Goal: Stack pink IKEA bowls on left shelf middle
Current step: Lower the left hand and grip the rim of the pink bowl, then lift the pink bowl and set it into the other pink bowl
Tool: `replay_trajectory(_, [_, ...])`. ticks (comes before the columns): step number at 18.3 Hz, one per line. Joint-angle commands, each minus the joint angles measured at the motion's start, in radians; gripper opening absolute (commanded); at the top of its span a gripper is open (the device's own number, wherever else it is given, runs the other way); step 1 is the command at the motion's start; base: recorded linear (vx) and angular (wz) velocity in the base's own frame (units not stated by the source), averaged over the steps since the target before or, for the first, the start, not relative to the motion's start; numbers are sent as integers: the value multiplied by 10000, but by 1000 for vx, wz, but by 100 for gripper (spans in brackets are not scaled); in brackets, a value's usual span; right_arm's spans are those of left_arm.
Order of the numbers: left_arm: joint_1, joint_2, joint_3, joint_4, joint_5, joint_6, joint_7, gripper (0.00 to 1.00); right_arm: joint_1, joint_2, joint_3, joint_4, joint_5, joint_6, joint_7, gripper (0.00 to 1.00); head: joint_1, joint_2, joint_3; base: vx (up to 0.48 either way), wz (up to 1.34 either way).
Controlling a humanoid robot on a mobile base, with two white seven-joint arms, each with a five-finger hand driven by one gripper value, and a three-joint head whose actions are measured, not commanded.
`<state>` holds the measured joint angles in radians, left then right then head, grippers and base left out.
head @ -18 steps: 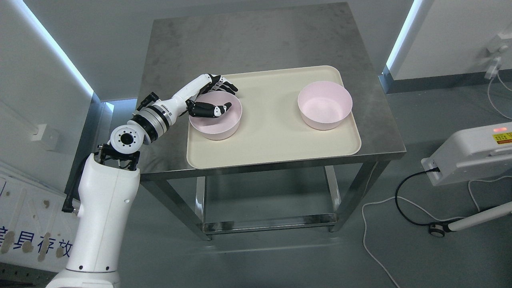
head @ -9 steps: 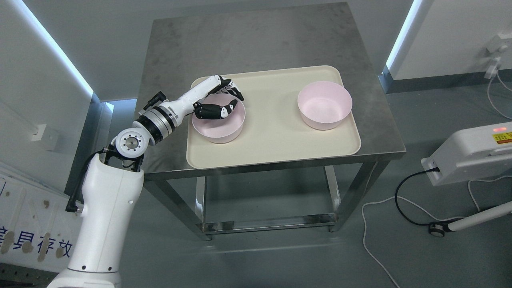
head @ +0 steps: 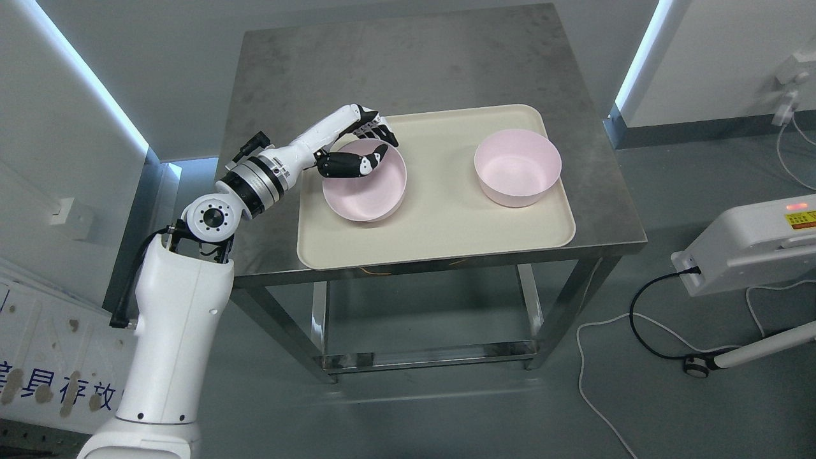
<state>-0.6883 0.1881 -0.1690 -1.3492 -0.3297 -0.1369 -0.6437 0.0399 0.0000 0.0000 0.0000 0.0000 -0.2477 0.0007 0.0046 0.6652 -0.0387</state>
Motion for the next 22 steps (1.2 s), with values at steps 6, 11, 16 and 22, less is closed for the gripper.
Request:
replay_trajectory(6, [-1951,-1707,-1173,130,29,878,-175,0,0,-175,-46,-175,-15,7,-7,100,0,0,0,0,0])
replay_trajectory(11, [-2274,-1707,-4134,238,427,940,376,0,0,-175,-46,-175,-15,7,-7,100,0,0,0,0,0])
replay_trajectory(16, [-3470,-1707,-5228,1571,1178,1001,1680,1,0,-175,-46,-175,-15,7,-7,100,0,2,0,0,0])
replay_trajectory(22, [-3518,-1707,-5979,2674,1394,894,2248,1,0,-175,-46,-175,-15,7,-7,100,0,2,0,0,0])
